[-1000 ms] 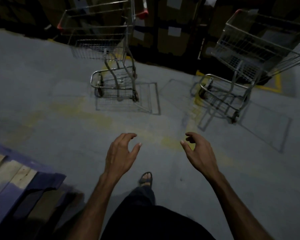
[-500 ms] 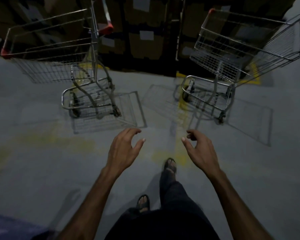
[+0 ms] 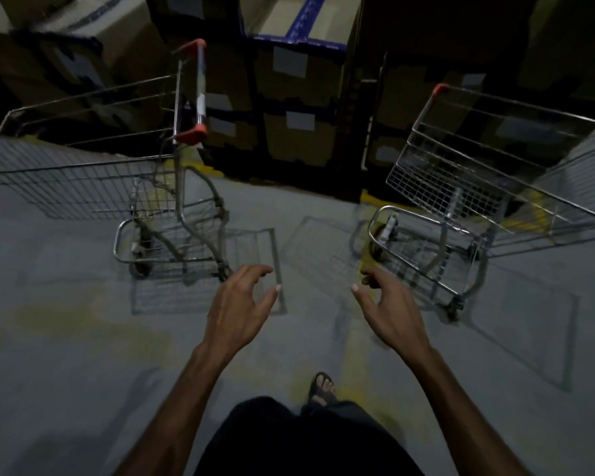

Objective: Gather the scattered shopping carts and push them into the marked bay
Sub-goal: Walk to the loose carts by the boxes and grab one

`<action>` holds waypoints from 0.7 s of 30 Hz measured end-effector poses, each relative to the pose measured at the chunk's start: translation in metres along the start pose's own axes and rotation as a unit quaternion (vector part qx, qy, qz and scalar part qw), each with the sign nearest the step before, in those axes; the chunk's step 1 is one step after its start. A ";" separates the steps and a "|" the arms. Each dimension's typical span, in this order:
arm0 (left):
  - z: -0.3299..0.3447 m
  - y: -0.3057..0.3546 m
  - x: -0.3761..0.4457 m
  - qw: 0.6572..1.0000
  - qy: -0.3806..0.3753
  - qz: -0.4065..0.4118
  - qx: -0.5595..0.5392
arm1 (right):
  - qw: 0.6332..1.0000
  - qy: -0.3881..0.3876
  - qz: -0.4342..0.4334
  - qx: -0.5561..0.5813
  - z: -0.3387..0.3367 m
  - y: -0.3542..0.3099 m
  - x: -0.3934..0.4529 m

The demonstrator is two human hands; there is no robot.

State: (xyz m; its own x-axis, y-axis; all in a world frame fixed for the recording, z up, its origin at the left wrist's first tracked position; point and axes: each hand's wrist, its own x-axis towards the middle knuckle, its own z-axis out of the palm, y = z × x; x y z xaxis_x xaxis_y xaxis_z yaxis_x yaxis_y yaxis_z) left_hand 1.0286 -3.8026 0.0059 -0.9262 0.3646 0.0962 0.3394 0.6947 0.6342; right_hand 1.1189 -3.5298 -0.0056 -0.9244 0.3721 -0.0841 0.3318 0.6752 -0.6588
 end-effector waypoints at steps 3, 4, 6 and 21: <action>0.010 0.004 0.031 1.000 0.004 -0.013 -0.001 | 1.000 -0.013 -0.007 -0.007 -0.008 -0.001 0.046; 0.012 0.005 0.041 1.000 0.005 -0.018 -0.002 | 1.000 -0.013 -0.009 -0.004 -0.010 -0.003 0.060; 0.013 0.003 0.062 1.000 0.010 -0.028 -0.006 | 1.000 -0.016 -0.013 0.000 -0.011 -0.009 0.088; 0.017 -0.047 0.316 0.998 0.039 -0.037 -0.045 | 1.000 -0.012 -0.027 0.004 0.000 -0.068 0.337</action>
State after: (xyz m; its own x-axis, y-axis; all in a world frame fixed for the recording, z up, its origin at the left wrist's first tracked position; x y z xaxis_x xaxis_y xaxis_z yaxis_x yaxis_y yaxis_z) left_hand 0.7230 -3.7096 -0.0071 -0.9593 0.2624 0.1042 0.2569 0.6580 0.7079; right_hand 0.7844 -3.4506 0.0106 -0.9455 0.3188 -0.0661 0.2789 0.6883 -0.6696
